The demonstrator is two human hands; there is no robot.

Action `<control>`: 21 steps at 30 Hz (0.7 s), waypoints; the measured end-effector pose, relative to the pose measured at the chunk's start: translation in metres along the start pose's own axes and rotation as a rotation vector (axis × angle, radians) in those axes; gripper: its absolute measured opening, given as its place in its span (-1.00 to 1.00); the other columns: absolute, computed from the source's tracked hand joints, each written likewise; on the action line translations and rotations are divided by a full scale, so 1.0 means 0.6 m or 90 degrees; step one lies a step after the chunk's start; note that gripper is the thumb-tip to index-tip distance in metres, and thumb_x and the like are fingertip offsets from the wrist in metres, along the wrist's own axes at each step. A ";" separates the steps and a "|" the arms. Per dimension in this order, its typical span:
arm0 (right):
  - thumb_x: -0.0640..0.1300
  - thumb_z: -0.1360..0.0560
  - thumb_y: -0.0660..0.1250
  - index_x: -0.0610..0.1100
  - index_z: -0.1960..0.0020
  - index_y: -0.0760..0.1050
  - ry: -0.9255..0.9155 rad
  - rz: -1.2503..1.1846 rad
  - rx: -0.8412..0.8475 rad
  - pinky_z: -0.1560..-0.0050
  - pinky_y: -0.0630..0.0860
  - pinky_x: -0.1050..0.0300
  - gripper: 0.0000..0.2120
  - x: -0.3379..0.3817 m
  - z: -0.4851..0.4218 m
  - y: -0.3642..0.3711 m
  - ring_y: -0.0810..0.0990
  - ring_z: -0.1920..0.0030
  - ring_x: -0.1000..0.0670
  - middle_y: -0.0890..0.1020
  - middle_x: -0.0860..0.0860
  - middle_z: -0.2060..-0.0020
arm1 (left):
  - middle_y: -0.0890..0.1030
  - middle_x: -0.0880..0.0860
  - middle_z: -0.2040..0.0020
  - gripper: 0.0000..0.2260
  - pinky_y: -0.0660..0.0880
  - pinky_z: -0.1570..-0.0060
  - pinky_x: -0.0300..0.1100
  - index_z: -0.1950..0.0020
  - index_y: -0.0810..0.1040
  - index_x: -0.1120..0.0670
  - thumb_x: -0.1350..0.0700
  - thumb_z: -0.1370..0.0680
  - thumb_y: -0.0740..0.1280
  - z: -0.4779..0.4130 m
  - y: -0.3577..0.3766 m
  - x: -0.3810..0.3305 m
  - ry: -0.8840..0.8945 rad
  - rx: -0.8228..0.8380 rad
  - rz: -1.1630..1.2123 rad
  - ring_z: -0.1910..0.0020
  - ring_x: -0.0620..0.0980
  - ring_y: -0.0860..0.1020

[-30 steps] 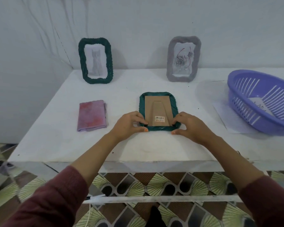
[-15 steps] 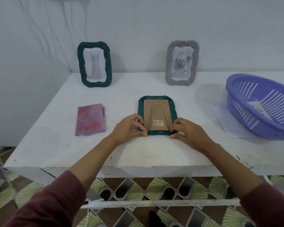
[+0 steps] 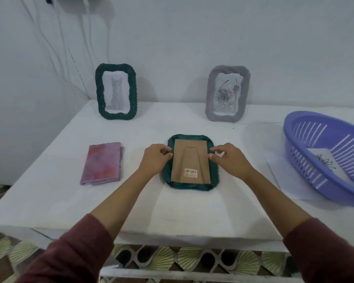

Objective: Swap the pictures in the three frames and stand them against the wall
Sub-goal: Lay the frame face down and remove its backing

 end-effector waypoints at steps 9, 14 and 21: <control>-0.14 -0.44 0.39 -0.16 -0.16 0.57 0.025 -0.019 0.006 0.05 0.32 0.23 -0.69 0.003 -0.017 0.007 0.42 0.09 0.09 0.58 -0.07 -0.14 | 0.64 0.13 -0.09 -0.82 0.34 0.00 -0.34 -0.09 0.62 0.19 0.23 -0.51 0.33 0.001 0.012 -0.008 -0.028 -0.045 0.036 0.05 -0.12 0.47; -0.14 -0.42 0.41 -0.16 -0.16 0.57 0.043 -0.038 0.003 0.04 0.31 0.23 -0.68 -0.001 -0.016 0.007 0.41 0.07 0.09 0.57 -0.07 -0.14 | 0.63 0.12 -0.12 -0.82 0.34 -0.07 -0.31 -0.08 0.62 0.20 0.24 -0.50 0.34 -0.001 0.014 -0.010 -0.064 -0.057 0.077 -0.14 -0.01 0.53; -0.15 -0.42 0.42 -0.16 -0.15 0.57 0.053 -0.057 0.002 0.04 0.33 0.21 -0.69 -0.006 -0.016 0.006 0.43 0.05 0.08 0.58 -0.07 -0.13 | 0.64 0.10 -0.10 -0.82 0.36 0.01 -0.28 -0.06 0.64 0.19 0.24 -0.49 0.33 0.004 0.019 -0.010 -0.102 -0.053 0.133 0.03 -0.12 0.49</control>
Point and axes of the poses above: each hand's wrist, its own z-axis away from the middle knuckle, its own y-axis out of the palm, x = y × z, the point moved 7 cm from there along -z, towards the middle knuckle
